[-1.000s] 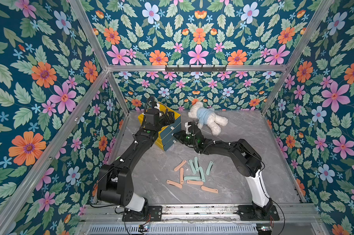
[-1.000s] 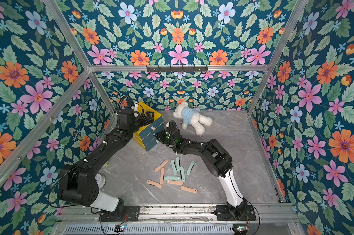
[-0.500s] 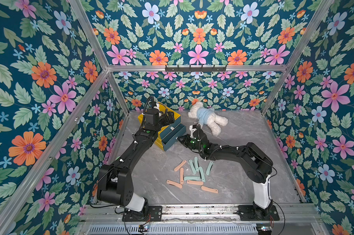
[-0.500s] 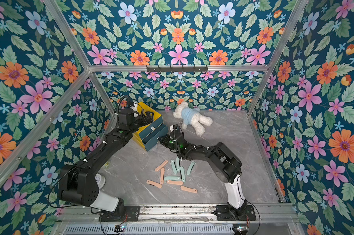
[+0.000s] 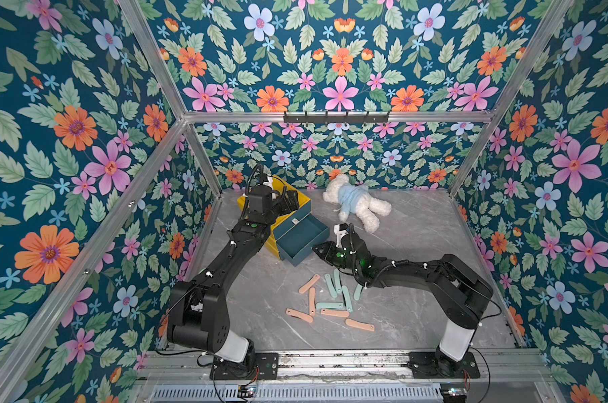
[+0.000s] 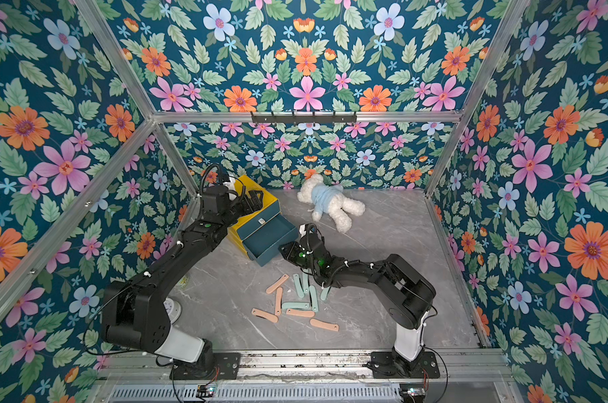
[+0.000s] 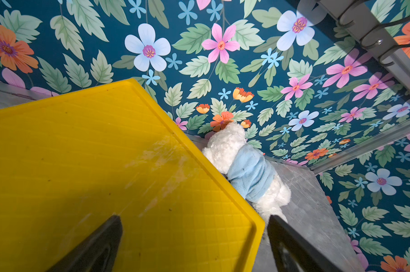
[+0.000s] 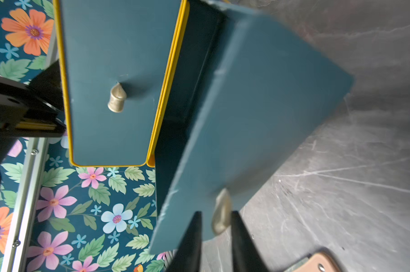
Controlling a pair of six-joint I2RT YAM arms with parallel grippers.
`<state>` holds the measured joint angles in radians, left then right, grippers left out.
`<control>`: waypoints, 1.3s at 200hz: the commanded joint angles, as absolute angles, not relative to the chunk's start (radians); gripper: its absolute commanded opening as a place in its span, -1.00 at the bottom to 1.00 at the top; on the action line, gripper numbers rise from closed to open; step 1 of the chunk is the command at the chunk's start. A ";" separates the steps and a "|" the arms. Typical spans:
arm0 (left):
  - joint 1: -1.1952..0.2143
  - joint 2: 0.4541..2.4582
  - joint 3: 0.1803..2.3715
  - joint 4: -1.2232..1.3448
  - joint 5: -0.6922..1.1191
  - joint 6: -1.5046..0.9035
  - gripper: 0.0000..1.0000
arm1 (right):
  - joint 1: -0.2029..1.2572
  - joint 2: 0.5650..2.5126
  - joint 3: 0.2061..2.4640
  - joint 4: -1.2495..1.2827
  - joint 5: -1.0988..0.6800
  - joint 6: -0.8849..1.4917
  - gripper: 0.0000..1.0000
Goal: Place the fruit knives into the drawer by color
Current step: Open the drawer in the storage box, then pick up the fruit knife from the center of the board.
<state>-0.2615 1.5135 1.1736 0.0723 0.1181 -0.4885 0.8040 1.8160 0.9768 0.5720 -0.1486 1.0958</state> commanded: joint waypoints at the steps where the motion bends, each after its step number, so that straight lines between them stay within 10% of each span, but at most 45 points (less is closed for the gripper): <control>1: -0.258 1.521 1.164 -0.058 0.135 -0.520 0.98 | 0.806 1.799 0.977 0.551 -0.159 1.085 -0.15; 151: -0.296 0.978 0.842 0.049 0.250 -0.649 0.99 | 0.797 1.255 0.779 -0.333 0.014 0.865 0.21; 260: -0.307 0.645 0.397 0.078 0.243 -0.750 0.99 | 0.723 1.629 0.971 -0.550 -0.025 0.790 0.22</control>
